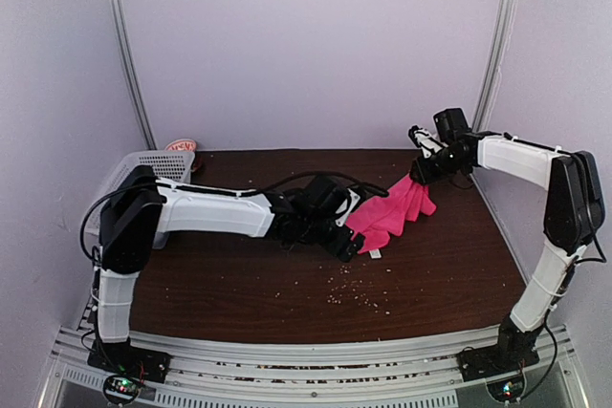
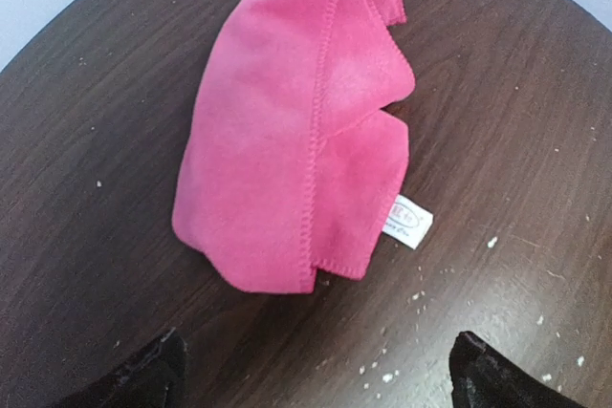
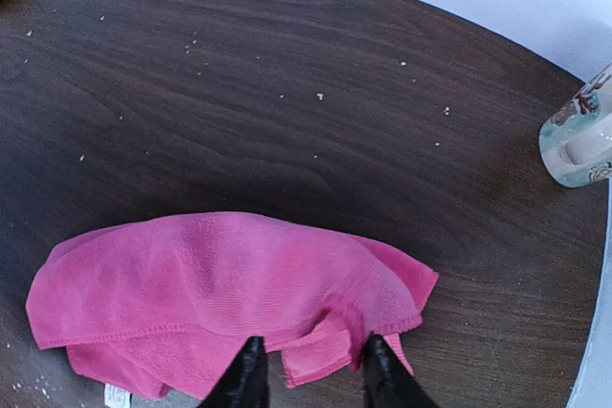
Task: Roll the towels
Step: Place the towel at the center of the board, then adjust the towel at the center of the board.
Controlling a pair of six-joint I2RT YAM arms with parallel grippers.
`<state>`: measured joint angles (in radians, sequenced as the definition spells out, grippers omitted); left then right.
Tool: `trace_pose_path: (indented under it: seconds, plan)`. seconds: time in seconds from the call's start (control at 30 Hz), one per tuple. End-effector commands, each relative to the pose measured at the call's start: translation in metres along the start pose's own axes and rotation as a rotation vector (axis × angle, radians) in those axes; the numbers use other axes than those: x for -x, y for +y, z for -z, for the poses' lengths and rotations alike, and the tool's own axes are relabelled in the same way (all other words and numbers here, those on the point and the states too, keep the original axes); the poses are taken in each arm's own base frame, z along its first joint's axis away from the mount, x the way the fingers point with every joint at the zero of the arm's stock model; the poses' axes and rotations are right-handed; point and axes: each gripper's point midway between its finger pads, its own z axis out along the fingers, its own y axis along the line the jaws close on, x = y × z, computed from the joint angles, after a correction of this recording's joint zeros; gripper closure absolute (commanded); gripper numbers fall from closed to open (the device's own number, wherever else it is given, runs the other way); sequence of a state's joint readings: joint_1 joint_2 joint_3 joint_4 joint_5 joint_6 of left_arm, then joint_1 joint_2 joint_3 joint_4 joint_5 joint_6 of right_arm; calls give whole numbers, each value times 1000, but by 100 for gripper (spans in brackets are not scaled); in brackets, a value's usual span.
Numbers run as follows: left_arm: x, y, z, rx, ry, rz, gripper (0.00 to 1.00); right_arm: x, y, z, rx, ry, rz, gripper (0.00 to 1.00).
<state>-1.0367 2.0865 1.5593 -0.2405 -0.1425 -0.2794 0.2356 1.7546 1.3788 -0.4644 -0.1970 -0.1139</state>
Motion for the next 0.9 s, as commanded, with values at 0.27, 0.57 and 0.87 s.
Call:
trace_pose_path:
  seconds: [0.27,0.57,0.87]
  plan:
    - [-20,28,-51,185,-44,42,2,-2,-23,-8,-113,-14,74,46]
    - [-16,32,-58,210,-98,66,3,-9,3,-2,17,-60,320,39]
    - [-17,40,-59,252,-114,73,27,-30,1,12,-80,-172,631,43]
